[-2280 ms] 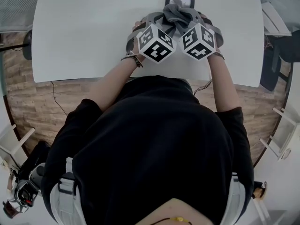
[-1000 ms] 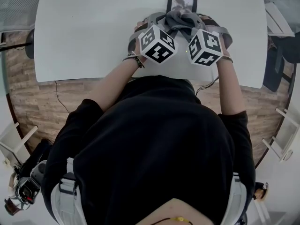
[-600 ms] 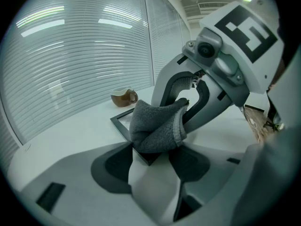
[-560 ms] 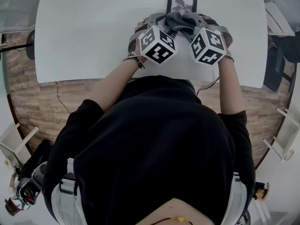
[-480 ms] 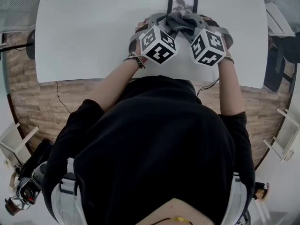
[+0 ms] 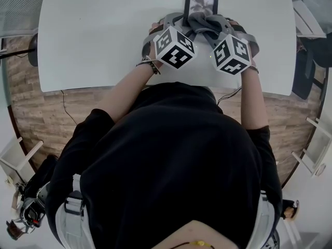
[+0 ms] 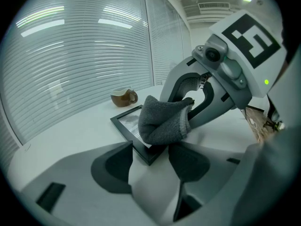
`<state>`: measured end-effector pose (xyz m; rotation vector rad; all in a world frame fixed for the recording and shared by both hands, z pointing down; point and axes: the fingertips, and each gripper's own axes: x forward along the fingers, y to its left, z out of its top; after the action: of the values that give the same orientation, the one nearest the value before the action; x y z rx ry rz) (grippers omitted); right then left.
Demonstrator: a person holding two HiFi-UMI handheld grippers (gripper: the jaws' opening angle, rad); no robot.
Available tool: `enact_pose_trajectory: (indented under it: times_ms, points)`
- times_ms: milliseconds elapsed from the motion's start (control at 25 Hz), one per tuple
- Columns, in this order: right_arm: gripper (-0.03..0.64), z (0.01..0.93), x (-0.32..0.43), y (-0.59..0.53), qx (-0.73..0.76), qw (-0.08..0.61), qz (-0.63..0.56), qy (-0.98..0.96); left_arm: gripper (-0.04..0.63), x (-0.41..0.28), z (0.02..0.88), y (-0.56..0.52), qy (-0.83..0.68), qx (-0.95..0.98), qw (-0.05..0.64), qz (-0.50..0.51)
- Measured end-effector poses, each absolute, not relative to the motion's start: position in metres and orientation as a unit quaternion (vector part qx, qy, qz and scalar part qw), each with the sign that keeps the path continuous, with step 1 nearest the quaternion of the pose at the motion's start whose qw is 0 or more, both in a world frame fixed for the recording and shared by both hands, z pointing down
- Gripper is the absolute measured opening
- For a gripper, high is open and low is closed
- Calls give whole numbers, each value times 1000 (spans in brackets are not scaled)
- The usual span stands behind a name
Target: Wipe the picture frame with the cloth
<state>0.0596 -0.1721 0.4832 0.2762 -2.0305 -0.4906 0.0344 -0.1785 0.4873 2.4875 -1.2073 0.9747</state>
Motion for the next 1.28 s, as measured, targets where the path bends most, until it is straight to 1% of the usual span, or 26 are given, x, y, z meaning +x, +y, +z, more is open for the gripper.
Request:
enact_pose_trajectory:
  times_ms: [720,1280]
  points:
    - [101,475,87,-179,179,465,-147,-855,235,33,486,-179,-408,845,105,330]
    - [106,476,90,-178,204,463,-150,-850,235,36,486,-180,-407,847,102,326]
